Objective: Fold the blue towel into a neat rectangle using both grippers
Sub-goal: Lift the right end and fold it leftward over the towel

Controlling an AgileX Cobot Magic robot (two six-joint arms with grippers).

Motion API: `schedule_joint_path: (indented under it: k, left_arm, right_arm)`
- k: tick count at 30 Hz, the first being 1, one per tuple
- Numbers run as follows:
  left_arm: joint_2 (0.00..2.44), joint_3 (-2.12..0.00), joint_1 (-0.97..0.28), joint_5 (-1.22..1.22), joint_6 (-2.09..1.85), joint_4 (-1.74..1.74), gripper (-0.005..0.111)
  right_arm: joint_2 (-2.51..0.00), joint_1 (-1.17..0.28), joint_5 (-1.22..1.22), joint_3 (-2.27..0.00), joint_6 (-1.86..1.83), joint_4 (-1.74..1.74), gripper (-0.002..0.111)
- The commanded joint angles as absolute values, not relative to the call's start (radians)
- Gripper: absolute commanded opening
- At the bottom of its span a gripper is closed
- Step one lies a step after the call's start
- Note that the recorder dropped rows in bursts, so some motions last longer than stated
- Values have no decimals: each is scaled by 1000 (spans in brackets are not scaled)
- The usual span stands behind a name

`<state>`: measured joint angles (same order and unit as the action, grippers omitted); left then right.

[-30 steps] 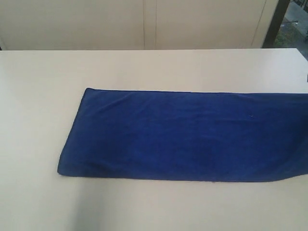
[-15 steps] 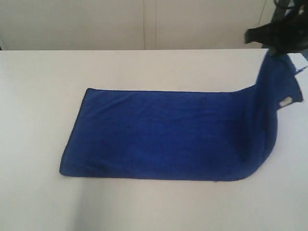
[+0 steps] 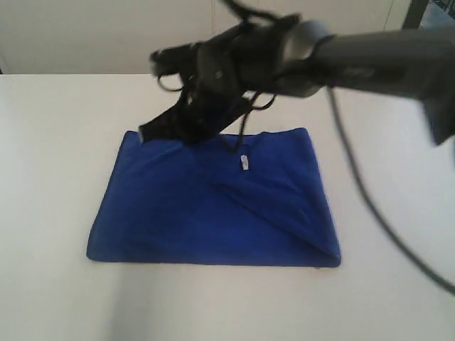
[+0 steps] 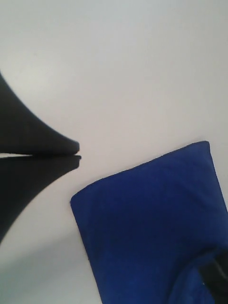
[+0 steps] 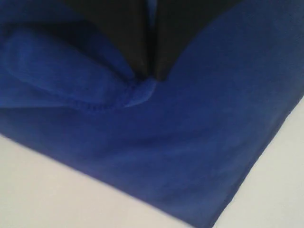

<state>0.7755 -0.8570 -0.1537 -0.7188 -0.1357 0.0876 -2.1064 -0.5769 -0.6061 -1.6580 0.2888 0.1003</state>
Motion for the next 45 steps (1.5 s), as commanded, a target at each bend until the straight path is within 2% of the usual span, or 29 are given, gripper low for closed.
schedule_joint_path:
  k: [1, 8, 11, 15, 18, 22, 27, 34, 37, 41, 42, 45]
  left_arm:
    - [768, -862, -151, -728, -135, 100, 0]
    - [768, -862, -151, -728, -135, 100, 0]
    - [768, -862, -151, -728, -135, 100, 0]
    - [768, -862, -151, -728, -135, 100, 0]
    - [768, -862, -151, -728, -135, 100, 0]
    - [768, -862, -151, -728, -135, 100, 0]
    - [768, -862, -151, -728, -135, 100, 0]
    - [768, -862, -151, -728, -135, 100, 0]
    - [768, -862, -151, -728, -135, 100, 0]
    - [768, -862, -151, -728, -135, 100, 0]
    - [768, -862, -151, -728, -135, 100, 0]
    - [768, -862, -151, -728, -135, 100, 0]
  right_arm:
    - [-2293, -643, -628, -1802, 301, 93, 0]
    - [-2351, -651, -751, -1931, 319, 127, 0]
    - [-2264, -651, -908, -2011, 327, 278, 0]
    - [-2140, -667, -1001, -2068, 310, 306, 0]
    - [-2153, -717, -941, -2072, 306, 284, 0]
    - [-2330, -783, -776, -2072, 297, 229, 0]
    - [-2462, -786, -732, -2072, 297, 199, 0]
    - [-2477, -786, -644, -2074, 294, 125, 0]
    - [-2475, -786, -613, -2082, 293, 66, 9]
    - [-2468, -786, -631, -2105, 293, 59, 29]
    - [-2450, -780, -656, -2119, 293, 59, 38]
    - [-2375, -753, -746, -2151, 319, 59, 41]
